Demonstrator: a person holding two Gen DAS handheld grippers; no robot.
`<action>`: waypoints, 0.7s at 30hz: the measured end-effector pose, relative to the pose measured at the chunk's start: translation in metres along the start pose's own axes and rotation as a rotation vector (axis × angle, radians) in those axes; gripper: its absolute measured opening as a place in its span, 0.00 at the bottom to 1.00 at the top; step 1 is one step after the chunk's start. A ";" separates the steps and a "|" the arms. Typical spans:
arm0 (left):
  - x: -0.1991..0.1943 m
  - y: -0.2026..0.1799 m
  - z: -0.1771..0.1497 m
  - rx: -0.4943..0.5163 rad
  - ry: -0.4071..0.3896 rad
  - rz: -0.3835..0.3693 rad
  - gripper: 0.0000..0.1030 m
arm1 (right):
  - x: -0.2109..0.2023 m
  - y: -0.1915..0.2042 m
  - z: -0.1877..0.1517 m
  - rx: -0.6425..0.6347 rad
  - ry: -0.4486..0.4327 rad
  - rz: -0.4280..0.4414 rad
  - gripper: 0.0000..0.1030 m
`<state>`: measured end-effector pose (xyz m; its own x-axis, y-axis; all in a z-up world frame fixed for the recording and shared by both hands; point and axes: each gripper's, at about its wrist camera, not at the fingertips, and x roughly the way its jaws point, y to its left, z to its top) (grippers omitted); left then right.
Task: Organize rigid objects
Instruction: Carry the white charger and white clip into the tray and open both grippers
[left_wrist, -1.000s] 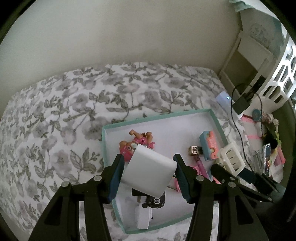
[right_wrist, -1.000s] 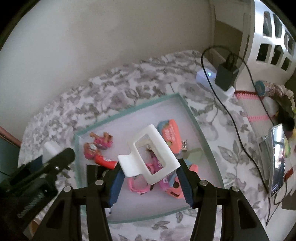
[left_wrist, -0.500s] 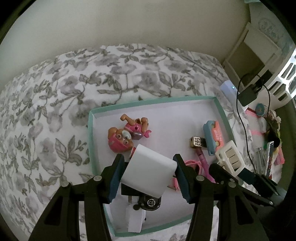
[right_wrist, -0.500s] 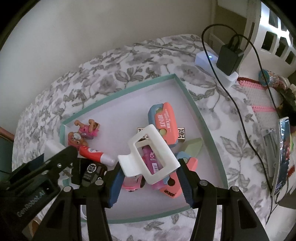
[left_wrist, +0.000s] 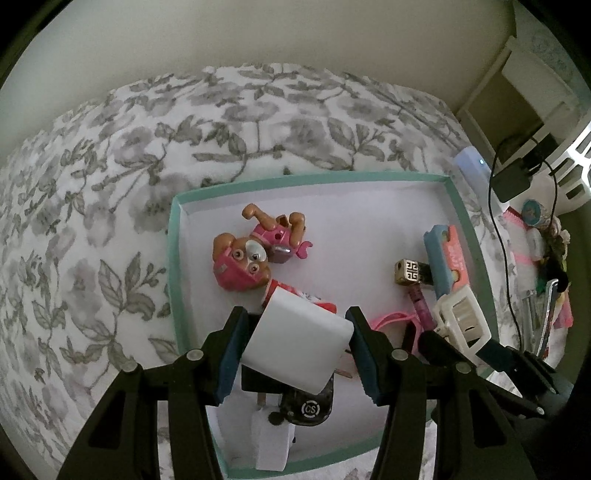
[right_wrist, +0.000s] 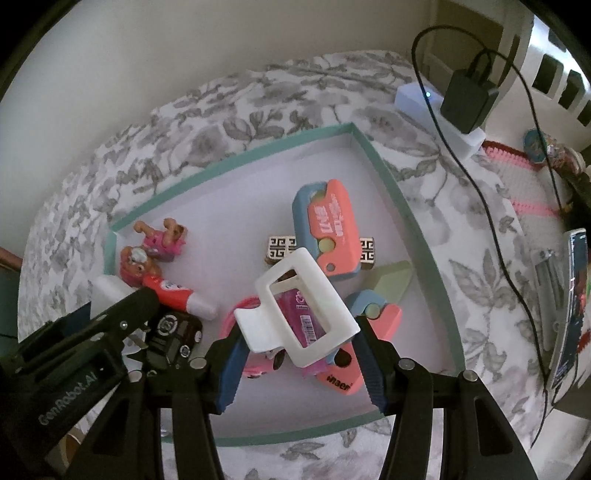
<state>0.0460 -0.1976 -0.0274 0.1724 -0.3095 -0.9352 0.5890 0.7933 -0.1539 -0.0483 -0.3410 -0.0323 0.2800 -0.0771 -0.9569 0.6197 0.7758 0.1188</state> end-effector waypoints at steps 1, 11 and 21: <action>0.001 -0.001 0.000 0.002 -0.001 0.006 0.54 | 0.002 0.000 0.000 -0.002 0.005 -0.001 0.57; 0.001 -0.002 0.002 0.004 -0.007 0.000 0.54 | 0.011 0.003 0.000 -0.019 0.026 -0.020 0.57; -0.009 -0.002 0.005 0.007 -0.022 0.013 0.55 | 0.010 -0.002 0.001 0.010 0.029 -0.027 0.57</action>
<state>0.0469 -0.1992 -0.0173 0.1977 -0.3108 -0.9297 0.5921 0.7937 -0.1394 -0.0460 -0.3433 -0.0419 0.2415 -0.0799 -0.9671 0.6343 0.7672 0.0950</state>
